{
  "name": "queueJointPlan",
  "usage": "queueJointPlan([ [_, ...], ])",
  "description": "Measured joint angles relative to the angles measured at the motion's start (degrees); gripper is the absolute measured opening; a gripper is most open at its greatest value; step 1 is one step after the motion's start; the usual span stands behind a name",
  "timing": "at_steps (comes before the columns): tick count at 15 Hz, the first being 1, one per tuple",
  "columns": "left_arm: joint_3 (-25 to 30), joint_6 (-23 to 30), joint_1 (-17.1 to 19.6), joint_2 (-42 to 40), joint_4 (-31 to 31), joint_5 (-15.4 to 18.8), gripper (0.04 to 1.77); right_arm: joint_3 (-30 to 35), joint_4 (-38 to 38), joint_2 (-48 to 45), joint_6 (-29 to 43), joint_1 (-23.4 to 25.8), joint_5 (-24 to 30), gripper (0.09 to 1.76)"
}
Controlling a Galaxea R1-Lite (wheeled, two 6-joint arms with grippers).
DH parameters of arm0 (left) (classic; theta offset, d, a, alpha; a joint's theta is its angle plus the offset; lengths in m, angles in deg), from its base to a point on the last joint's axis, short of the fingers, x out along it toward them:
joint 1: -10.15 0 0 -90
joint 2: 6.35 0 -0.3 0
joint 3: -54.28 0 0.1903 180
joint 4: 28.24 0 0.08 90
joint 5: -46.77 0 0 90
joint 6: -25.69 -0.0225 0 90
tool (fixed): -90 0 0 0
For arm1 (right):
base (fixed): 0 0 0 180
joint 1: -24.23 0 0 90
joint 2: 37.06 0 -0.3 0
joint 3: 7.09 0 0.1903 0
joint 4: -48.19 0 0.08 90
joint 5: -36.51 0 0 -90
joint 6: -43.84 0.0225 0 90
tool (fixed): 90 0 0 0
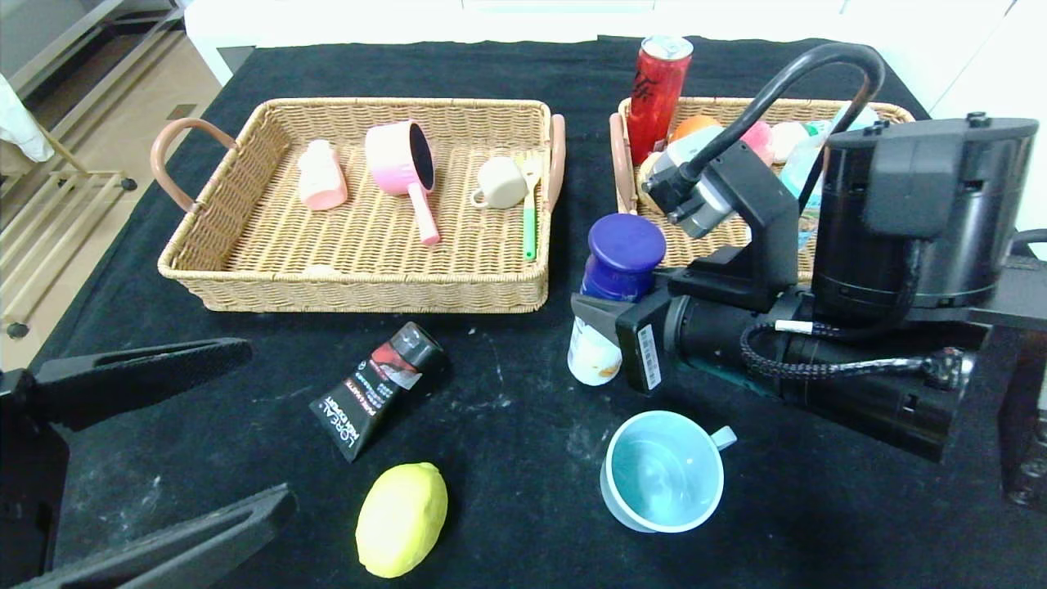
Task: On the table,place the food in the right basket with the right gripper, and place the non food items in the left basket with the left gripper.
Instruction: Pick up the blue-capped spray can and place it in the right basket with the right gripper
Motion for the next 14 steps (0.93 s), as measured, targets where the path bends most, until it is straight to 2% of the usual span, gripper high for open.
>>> queueJointPlan([
  [3,0.1,0.0,0.0,0.3,0.0,0.0,1.72,-1.0,3.1,-3.6,-0.1,0.4,-1.8,0.83],
  [7,0.2,0.0,0.0,0.5,-0.1,0.0,1.72,-3.9,3.5,-6.7,-0.2,3.9,-2.4,0.83],
  [14,0.2,-0.4,0.0,0.4,-0.1,0.0,1.72,-11.4,6.5,-6.1,-0.6,10.3,-2.4,0.83],
])
